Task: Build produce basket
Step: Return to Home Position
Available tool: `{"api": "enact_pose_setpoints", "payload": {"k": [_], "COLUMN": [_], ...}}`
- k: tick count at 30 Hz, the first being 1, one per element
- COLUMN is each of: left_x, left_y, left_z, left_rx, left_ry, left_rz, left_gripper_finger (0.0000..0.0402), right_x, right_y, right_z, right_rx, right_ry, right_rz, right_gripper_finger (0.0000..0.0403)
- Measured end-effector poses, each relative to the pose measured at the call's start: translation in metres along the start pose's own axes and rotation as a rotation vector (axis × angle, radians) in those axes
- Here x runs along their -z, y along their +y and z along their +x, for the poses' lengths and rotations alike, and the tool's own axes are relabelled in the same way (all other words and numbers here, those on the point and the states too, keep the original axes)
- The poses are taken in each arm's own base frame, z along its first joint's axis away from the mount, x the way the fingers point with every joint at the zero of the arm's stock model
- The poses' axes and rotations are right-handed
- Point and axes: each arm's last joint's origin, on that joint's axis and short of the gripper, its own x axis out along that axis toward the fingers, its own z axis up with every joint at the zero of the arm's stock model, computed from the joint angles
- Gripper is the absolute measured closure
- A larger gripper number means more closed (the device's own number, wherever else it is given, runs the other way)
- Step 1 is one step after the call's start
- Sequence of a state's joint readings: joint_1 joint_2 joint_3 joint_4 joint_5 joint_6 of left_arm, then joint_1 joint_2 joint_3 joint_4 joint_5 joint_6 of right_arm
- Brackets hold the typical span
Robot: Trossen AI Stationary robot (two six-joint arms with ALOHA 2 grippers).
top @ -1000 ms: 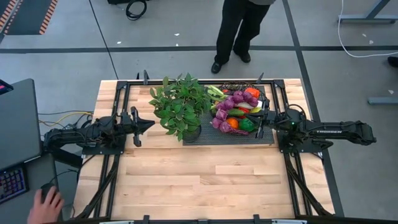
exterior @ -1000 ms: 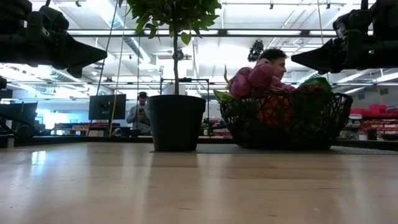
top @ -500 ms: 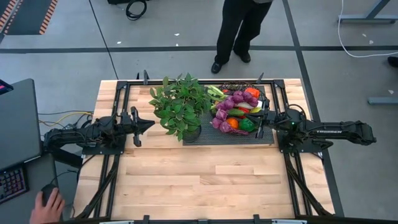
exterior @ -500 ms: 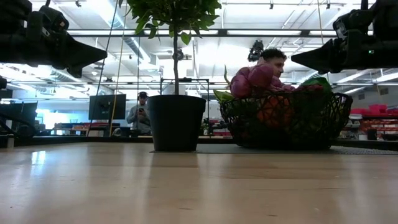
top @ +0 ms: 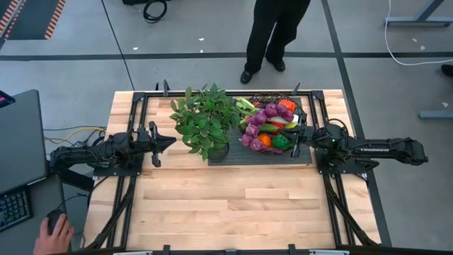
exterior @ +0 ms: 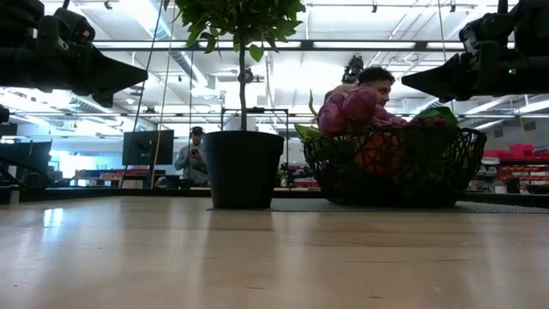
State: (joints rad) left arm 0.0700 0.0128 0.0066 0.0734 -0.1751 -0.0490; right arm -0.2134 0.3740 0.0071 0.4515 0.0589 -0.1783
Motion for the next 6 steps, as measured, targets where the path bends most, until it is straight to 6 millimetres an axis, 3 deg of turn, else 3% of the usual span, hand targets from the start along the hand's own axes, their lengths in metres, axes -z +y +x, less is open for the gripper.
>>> {"api": "enact_pose_setpoints", "payload": {"k": [6], "left_x": [0.0002], "left_y": [-0.0012], "left_z": [-0.0001], "left_rx": [0.013], "left_ry": [0.001], "left_rz": [-0.001], "left_gripper_finger": [0.0378], "right_x": [0.0000], "right_y": [0.0000], "right_z": [0.0000], "right_rx": [0.000], "right_ry": [0.000], "right_rz": [0.000], "right_gripper_finger": [0.0385]}}
